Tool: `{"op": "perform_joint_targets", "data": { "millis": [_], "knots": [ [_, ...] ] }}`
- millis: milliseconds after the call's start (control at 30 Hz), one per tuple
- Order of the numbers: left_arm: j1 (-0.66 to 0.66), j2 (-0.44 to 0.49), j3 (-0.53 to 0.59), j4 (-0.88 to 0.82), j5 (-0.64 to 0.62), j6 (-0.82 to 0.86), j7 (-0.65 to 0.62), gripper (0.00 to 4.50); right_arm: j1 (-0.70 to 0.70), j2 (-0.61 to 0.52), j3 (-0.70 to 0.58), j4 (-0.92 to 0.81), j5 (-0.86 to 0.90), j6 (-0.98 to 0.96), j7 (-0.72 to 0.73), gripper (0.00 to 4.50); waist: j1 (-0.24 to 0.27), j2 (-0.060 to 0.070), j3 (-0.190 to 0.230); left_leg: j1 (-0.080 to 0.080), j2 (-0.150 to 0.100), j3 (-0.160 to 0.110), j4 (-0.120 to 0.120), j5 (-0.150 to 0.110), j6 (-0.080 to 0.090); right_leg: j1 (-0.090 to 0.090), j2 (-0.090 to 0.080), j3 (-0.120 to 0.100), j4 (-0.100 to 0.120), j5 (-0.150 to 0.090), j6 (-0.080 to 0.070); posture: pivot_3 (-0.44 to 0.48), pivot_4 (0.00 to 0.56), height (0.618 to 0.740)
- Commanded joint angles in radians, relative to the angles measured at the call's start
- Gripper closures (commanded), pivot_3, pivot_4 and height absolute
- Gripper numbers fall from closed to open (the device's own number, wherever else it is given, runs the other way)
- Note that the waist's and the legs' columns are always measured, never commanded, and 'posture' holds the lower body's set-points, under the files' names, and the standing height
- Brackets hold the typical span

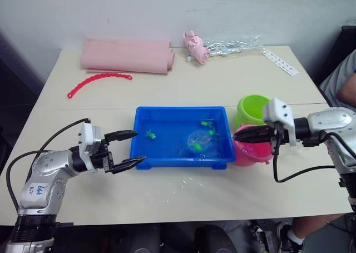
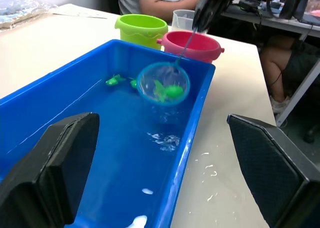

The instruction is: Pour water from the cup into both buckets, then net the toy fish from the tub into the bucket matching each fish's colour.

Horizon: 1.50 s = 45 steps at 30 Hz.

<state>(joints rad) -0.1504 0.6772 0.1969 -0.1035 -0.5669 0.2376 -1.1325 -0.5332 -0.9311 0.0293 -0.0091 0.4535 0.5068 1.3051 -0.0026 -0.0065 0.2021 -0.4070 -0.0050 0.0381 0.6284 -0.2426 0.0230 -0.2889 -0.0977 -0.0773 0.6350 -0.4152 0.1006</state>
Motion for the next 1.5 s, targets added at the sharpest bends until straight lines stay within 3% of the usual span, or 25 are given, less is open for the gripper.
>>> {"op": "perform_joint_targets", "data": {
  "millis": [33,267,600,800,933,1233,1500],
  "knots": [
    [-0.028,0.019,0.015,-0.023,-0.037,0.016,-0.020,0.02,0.012,-0.015,-0.048,-0.004,0.015,0.006,-0.003,4.50,0.000,0.000,0.000,0.000,0.000,0.000,0.000,0.000,0.000,0.000,0.000,0.000,0.000,0.000,0.000,0.000,0.150,0.740],
    [-0.073,0.018,0.008,-0.030,-0.053,0.066,-0.013,0.02,0.040,0.000,-0.102,-0.050,0.023,-0.012,-0.063,4.50,0.001,0.000,0.000,0.000,0.000,0.000,0.000,0.000,0.000,0.000,0.000,0.000,-0.001,0.000,0.000,0.000,0.150,0.740],
    [-0.197,-0.062,0.011,-0.015,-0.081,0.121,0.088,0.02,0.197,0.035,-0.359,-0.151,0.102,-0.080,-0.177,4.50,0.004,0.000,0.000,-0.001,0.000,0.001,0.000,-0.001,0.000,0.000,0.000,0.000,-0.002,0.000,0.000,0.000,0.150,0.740],
    [-0.274,-0.099,-0.010,0.006,-0.080,0.143,0.115,0.02,0.266,-0.003,-0.519,-0.091,0.107,-0.120,-0.187,4.50,0.005,0.000,0.000,-0.001,0.000,0.001,-0.001,0.000,0.000,0.000,0.001,0.000,-0.002,0.000,0.000,0.000,0.150,0.740],
    [-0.296,-0.117,-0.027,0.005,-0.076,0.154,0.116,0.02,0.299,-0.036,-0.575,0.038,0.009,-0.273,-0.214,4.50,0.007,-0.001,0.000,-0.001,-0.001,0.001,0.000,0.000,0.000,0.000,0.001,0.000,-0.003,0.000,0.000,0.000,0.150,0.740],
    [-0.336,-0.125,-0.089,0.054,-0.035,0.150,0.087,0.02,0.325,-0.004,-0.492,0.303,-0.272,-0.754,-0.380,4.50,0.002,0.000,0.000,-0.001,0.000,0.002,-0.001,0.000,0.000,0.000,0.002,0.000,-0.002,0.000,0.000,0.000,0.150,0.740],
    [-0.330,-0.138,-0.111,0.049,-0.029,0.149,0.090,0.02,0.320,-0.056,-0.411,0.399,-0.597,-1.150,-0.670,4.50,0.002,0.000,0.000,-0.001,0.000,0.002,0.000,0.000,0.000,0.000,0.001,0.000,-0.002,0.000,0.000,0.000,0.150,0.740]
  ]
}}
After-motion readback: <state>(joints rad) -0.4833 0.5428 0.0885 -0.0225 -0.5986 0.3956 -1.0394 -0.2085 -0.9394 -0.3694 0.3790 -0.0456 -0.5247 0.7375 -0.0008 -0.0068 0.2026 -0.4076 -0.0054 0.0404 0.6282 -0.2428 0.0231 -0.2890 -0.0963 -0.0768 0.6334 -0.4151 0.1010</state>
